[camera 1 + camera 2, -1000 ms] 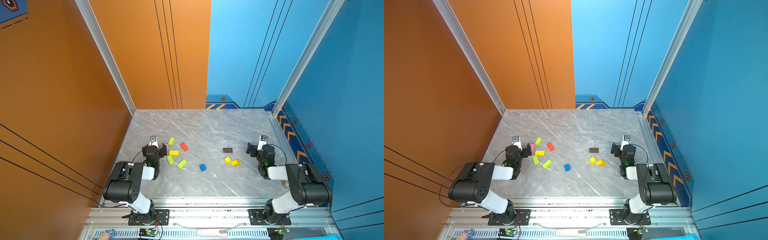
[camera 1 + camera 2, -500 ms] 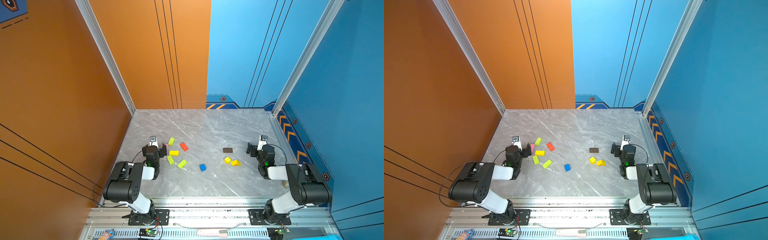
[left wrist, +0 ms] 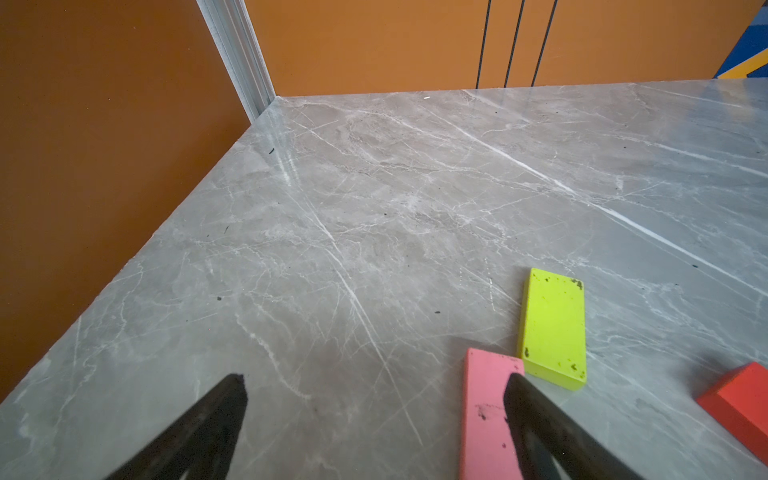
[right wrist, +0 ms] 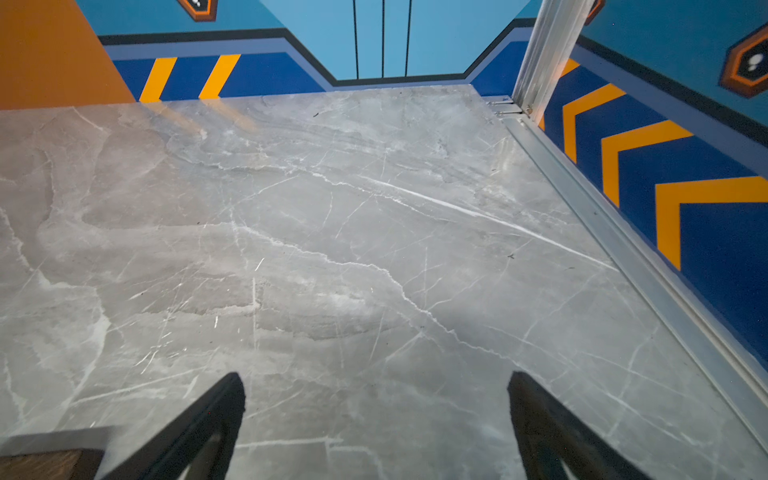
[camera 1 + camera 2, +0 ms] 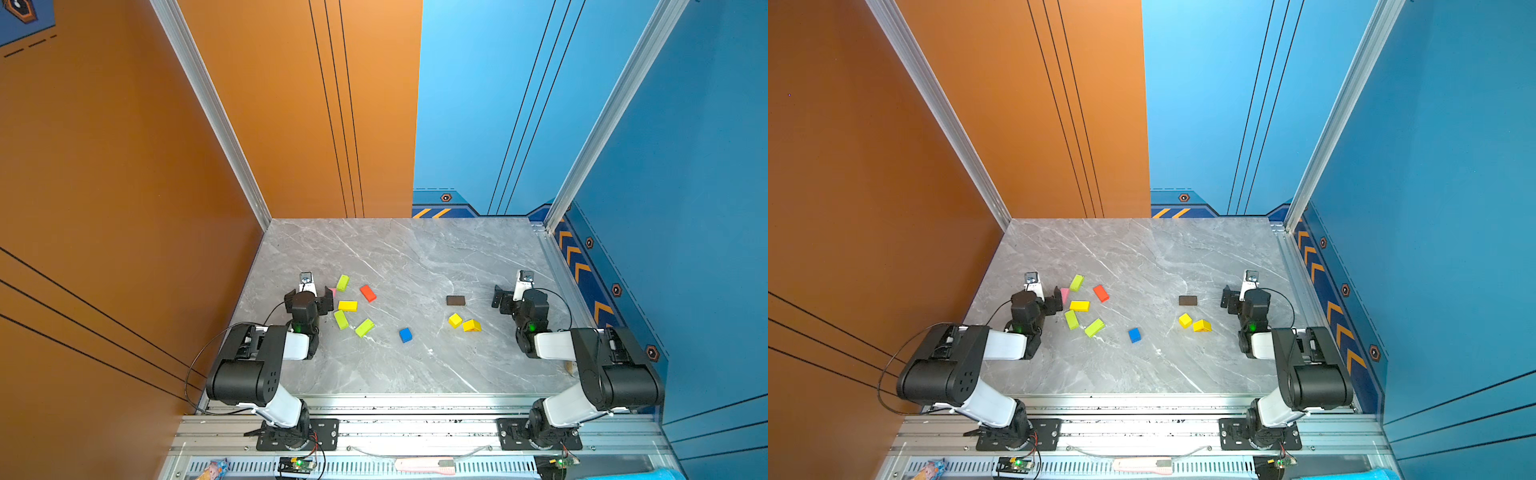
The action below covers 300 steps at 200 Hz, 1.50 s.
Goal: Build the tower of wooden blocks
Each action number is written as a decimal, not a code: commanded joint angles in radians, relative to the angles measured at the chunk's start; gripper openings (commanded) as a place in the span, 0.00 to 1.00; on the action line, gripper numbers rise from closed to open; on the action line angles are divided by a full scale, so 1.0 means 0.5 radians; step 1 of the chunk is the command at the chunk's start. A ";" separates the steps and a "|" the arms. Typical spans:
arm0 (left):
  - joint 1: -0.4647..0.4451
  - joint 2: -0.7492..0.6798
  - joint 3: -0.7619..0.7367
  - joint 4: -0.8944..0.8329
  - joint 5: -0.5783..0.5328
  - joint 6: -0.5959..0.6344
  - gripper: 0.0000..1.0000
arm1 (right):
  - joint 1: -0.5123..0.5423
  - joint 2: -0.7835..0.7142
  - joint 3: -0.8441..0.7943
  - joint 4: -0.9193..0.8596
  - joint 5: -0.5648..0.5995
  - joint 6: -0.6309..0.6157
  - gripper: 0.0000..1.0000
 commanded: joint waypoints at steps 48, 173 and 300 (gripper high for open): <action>-0.086 -0.301 0.324 -0.756 -0.169 0.016 0.98 | 0.150 -0.344 0.838 -1.676 0.473 0.308 1.00; -0.273 -0.210 1.587 -2.548 0.203 -0.424 0.98 | 0.549 -0.039 1.831 -2.959 0.380 0.682 1.00; -0.251 0.763 2.405 -3.250 0.369 -0.411 0.77 | 0.890 -0.022 2.144 -3.239 0.181 0.904 1.00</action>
